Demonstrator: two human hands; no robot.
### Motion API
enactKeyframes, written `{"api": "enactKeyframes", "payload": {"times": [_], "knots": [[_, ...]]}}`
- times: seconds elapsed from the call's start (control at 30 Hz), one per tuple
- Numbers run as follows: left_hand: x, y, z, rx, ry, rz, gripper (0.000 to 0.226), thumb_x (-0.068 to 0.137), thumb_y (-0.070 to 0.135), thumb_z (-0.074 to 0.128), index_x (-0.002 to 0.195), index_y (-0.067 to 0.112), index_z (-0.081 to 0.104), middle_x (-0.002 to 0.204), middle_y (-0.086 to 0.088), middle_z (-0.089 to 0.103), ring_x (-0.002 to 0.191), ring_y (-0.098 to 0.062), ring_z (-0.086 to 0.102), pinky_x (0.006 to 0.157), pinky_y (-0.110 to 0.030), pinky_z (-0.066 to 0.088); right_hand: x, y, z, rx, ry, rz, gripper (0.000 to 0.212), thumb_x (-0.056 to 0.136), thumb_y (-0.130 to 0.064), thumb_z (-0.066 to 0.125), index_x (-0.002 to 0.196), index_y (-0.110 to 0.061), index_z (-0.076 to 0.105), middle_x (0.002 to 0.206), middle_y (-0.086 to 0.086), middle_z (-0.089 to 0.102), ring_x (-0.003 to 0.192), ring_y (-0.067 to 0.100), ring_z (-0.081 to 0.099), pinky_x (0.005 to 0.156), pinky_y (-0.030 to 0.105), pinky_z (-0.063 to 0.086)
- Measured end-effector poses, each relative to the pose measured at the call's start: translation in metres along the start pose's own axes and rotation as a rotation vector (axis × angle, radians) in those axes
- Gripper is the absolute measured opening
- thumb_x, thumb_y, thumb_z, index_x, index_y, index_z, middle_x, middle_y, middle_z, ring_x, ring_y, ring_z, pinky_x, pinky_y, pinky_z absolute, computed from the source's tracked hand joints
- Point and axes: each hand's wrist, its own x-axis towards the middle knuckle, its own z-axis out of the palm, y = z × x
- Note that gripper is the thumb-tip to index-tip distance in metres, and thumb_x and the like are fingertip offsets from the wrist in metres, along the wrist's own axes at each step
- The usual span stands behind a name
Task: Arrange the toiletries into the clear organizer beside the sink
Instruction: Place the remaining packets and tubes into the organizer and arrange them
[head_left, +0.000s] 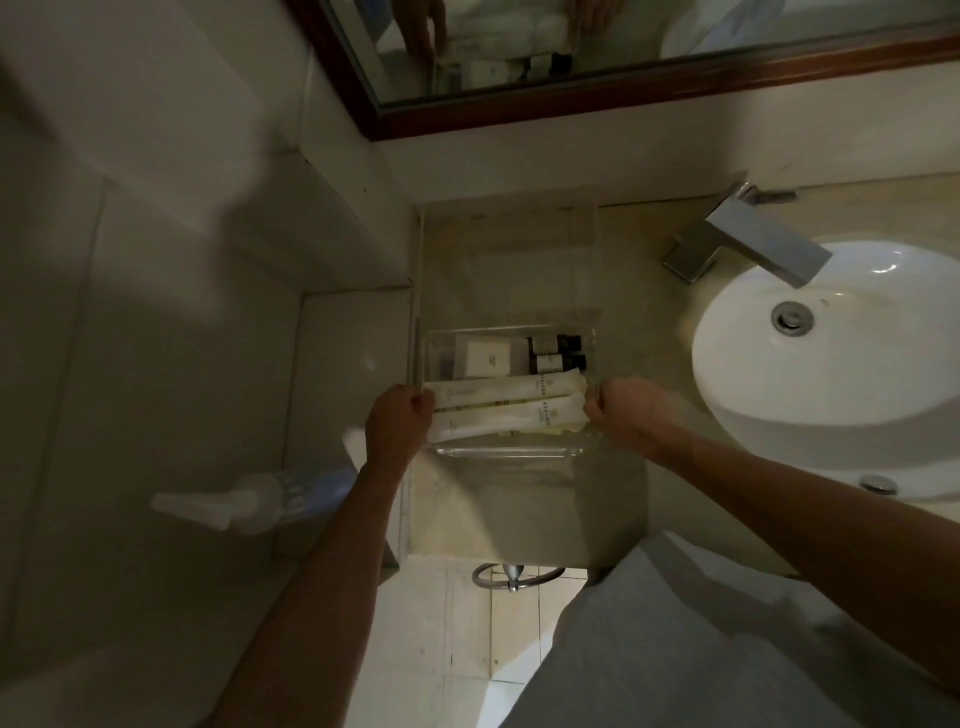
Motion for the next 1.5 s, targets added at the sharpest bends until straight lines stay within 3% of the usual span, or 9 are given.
{"api": "enactKeyframes", "payload": {"times": [0.2, 0.7, 0.87, 1.0, 1.1, 1.2, 1.3, 1.4, 1.5], "knots": [[0.012, 0.008, -0.004, -0.062, 0.041, -0.025, 0.025, 0.091, 0.018, 0.058, 0.073, 0.005, 0.068, 0.068, -0.008, 0.064, 0.061, -0.02, 0.061, 0.059, -0.034, 0.055, 0.009, 0.005, 0.001, 0.043, 0.044, -0.033, 0.036, 0.095, -0.033, 0.045, 0.068, -0.015, 0.061, 0.059, 0.001, 0.058, 0.049, 0.013, 0.053, 0.044, 0.024, 0.043], [0.078, 0.038, -0.011, 0.02, 0.081, -0.032, 0.036, 0.091, 0.021, 0.055, 0.057, 0.009, 0.057, 0.05, -0.001, 0.049, 0.042, -0.007, 0.042, 0.046, -0.02, 0.031, 0.05, -0.001, -0.033, 0.068, 0.159, 0.007, 0.034, 0.096, -0.036, 0.046, 0.065, -0.022, 0.048, 0.064, -0.003, 0.053, 0.055, 0.007, 0.05, 0.043, 0.021, 0.031], [0.096, 0.038, -0.005, -0.036, 0.107, -0.054, 0.037, 0.091, 0.025, 0.054, 0.062, 0.004, 0.063, 0.055, -0.01, 0.058, 0.05, -0.021, 0.054, 0.05, -0.028, 0.043, 0.067, 0.003, -0.041, 0.225, 0.147, 0.056, 0.038, 0.096, -0.042, 0.044, 0.067, -0.02, 0.055, 0.073, 0.004, 0.062, 0.061, 0.012, 0.057, 0.047, 0.024, 0.037], [0.072, 0.043, -0.002, -0.03, 0.252, -0.046, 0.023, 0.092, 0.034, 0.053, 0.089, 0.014, 0.064, 0.087, -0.005, 0.065, 0.074, -0.021, 0.062, 0.065, -0.034, 0.052, 0.039, 0.002, -0.042, 0.275, 0.304, 0.027, 0.033, 0.097, -0.043, 0.042, 0.083, -0.02, 0.061, 0.076, 0.0, 0.064, 0.062, 0.01, 0.058, 0.05, 0.025, 0.042], [0.038, 0.048, 0.007, 0.13, 0.213, 0.342, 0.031, 0.092, 0.044, 0.055, 0.108, 0.018, 0.058, 0.107, -0.003, 0.059, 0.087, -0.017, 0.058, 0.066, -0.031, 0.049, 0.011, 0.0, -0.029, 0.081, 0.424, -0.283, 0.026, 0.096, -0.036, 0.049, 0.114, -0.019, 0.055, 0.107, 0.006, 0.065, 0.084, 0.018, 0.065, 0.064, 0.031, 0.057], [0.025, 0.037, 0.022, 0.441, 0.022, 0.763, 0.063, 0.082, 0.058, 0.06, 0.127, 0.015, 0.054, 0.121, -0.01, 0.059, 0.099, -0.026, 0.058, 0.077, -0.036, 0.05, 0.015, -0.002, -0.006, -0.311, 0.302, -0.518, 0.062, 0.088, -0.043, 0.06, 0.14, -0.015, 0.039, 0.135, 0.012, 0.052, 0.112, 0.03, 0.055, 0.084, 0.043, 0.052], [0.028, 0.029, 0.023, 0.619, -0.028, 0.795, 0.075, 0.074, 0.054, 0.071, 0.132, 0.012, 0.051, 0.123, -0.009, 0.058, 0.103, -0.028, 0.057, 0.079, -0.038, 0.048, 0.032, -0.006, -0.001, -0.432, 0.222, -0.51, 0.08, 0.082, -0.038, 0.068, 0.146, -0.01, 0.03, 0.135, 0.014, 0.048, 0.113, 0.033, 0.05, 0.09, 0.046, 0.047], [0.035, 0.031, 0.018, 0.61, 0.038, 0.829, 0.055, 0.08, 0.034, 0.067, 0.128, 0.01, 0.055, 0.122, -0.009, 0.06, 0.102, -0.028, 0.059, 0.079, -0.038, 0.05, 0.04, -0.007, -0.009, -0.478, 0.252, -0.504, 0.079, 0.081, -0.036, 0.069, 0.145, -0.009, 0.032, 0.133, 0.016, 0.049, 0.112, 0.035, 0.051, 0.09, 0.047, 0.045], [0.046, 0.041, 0.011, 0.645, 0.03, 0.834, 0.057, 0.079, 0.028, 0.065, 0.13, 0.008, 0.053, 0.122, -0.011, 0.06, 0.102, -0.029, 0.059, 0.078, -0.039, 0.052, 0.044, -0.01, -0.017, -0.486, 0.247, -0.494, 0.082, 0.08, -0.041, 0.069, 0.145, -0.009, 0.03, 0.136, 0.016, 0.046, 0.116, 0.035, 0.048, 0.094, 0.047, 0.043]]}}
